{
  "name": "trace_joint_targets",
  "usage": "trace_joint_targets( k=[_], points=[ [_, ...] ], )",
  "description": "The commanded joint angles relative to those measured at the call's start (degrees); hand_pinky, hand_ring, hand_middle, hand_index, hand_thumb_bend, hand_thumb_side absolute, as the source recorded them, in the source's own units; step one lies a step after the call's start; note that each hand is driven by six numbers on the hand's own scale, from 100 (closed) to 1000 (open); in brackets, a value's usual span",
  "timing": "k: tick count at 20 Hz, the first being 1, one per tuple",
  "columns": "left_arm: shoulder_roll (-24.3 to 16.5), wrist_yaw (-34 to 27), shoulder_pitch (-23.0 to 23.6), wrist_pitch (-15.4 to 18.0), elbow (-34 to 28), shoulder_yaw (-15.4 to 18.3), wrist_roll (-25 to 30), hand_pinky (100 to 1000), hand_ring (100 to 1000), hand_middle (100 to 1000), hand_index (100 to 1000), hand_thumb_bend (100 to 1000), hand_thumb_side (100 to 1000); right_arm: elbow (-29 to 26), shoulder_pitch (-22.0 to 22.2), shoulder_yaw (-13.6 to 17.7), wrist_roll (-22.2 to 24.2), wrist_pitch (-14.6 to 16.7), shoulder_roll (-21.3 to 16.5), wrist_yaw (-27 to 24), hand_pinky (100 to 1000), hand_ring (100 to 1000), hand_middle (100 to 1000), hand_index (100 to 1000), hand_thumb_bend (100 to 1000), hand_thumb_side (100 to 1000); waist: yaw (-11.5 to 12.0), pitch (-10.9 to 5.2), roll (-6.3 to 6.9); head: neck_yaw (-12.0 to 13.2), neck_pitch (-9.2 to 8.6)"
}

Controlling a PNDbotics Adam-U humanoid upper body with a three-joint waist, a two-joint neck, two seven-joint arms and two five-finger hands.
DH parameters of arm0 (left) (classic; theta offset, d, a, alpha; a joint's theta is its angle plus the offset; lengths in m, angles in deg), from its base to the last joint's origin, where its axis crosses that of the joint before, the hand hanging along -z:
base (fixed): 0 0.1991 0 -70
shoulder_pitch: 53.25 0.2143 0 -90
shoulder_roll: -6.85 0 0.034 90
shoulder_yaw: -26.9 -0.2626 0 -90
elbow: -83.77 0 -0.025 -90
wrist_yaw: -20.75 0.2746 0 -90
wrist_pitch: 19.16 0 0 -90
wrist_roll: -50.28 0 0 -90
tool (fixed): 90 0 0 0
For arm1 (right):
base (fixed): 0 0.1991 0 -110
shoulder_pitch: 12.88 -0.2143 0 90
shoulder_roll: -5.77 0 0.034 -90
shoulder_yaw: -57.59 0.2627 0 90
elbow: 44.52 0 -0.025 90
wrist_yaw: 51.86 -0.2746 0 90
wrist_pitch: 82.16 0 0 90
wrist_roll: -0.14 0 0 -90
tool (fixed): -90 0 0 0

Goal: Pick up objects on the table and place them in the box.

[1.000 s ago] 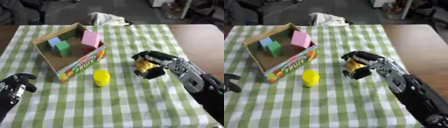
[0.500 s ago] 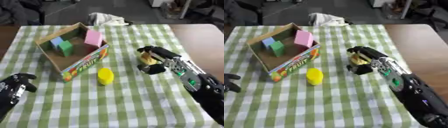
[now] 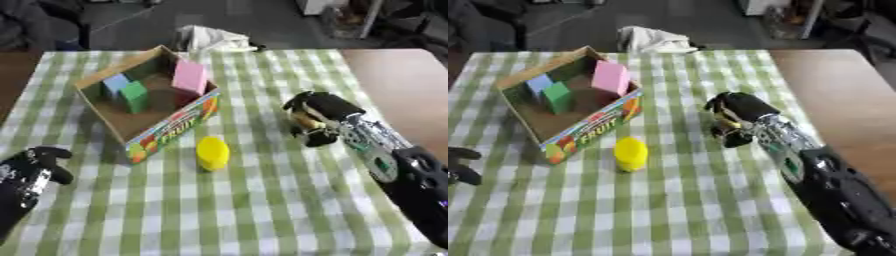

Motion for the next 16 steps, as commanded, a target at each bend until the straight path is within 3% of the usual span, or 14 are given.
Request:
trace_joint_targets(
  k=[1, 4, 9, 11, 12, 13, 15, 16],
  points=[
    [-0.9, -0.2, -0.3, 0.0, -0.8, 0.3, -0.3, 584, 531, 655, 706, 100, 607, 0.8, -0.8, 0.8, -5.1, -1.0, -0.7, 1.7, 567, 673, 493, 629, 211, 100, 0.0, -0.66, 0.04, -0.2, 0.26],
    [-0.9, -0.3, -0.3, -0.1, -0.8, 0.3, -0.3, 583, 531, 655, 706, 100, 608, 0.8, -1.4, 1.0, -11.1, -1.8, -0.7, 1.9, 482, 597, 400, 514, 185, 100, 0.0, -0.68, 0.03, -0.2, 0.26],
    [-0.9, -0.3, -0.3, -0.1, -0.8, 0.3, -0.3, 583, 530, 654, 706, 100, 608, 1.0, -1.9, 1.1, -17.8, -2.4, -0.7, 1.2, 388, 521, 311, 422, 126, 100, 0.1, -0.72, -0.04, -0.3, 0.26],
    [-0.8, -0.3, -0.3, -0.1, -0.8, 0.3, -0.3, 583, 530, 654, 706, 100, 608, 1.0, -1.9, 1.1, -19.3, -2.6, -0.8, 0.6, 398, 529, 319, 434, 138, 100, 0.1, -0.74, -0.08, -0.3, 0.26],
    [-0.8, -0.3, -0.3, -0.1, -0.8, 0.3, -0.3, 583, 530, 654, 706, 100, 609, 0.9, -1.8, 1.0, -19.6, -2.5, -0.8, 0.3, 454, 576, 372, 492, 185, 100, 0.1, -0.73, -0.10, -0.3, 0.26],
    [-0.8, -0.3, -0.3, -0.1, -0.8, 0.3, -0.3, 583, 530, 654, 706, 100, 608, 0.6, -1.6, 0.9, -19.0, -2.1, -0.9, -0.1, 540, 678, 482, 616, 221, 100, 0.1, -0.73, -0.12, -0.3, 0.26],
    [-0.8, -0.3, -0.3, -0.2, -0.8, 0.3, -0.3, 583, 529, 654, 706, 100, 609, -0.2, -1.0, 0.9, -15.5, -1.0, -1.0, -1.2, 649, 794, 642, 797, 185, 100, 0.1, -0.70, -0.16, -0.2, 0.26],
    [-0.9, -0.3, -0.3, -0.2, -0.8, 0.4, -0.4, 583, 529, 654, 706, 100, 609, -0.8, -0.7, 1.1, -12.8, -0.4, -1.0, -2.1, 703, 852, 742, 870, 209, 162, 0.1, -0.69, -0.17, -0.2, 0.26]
  ],
)
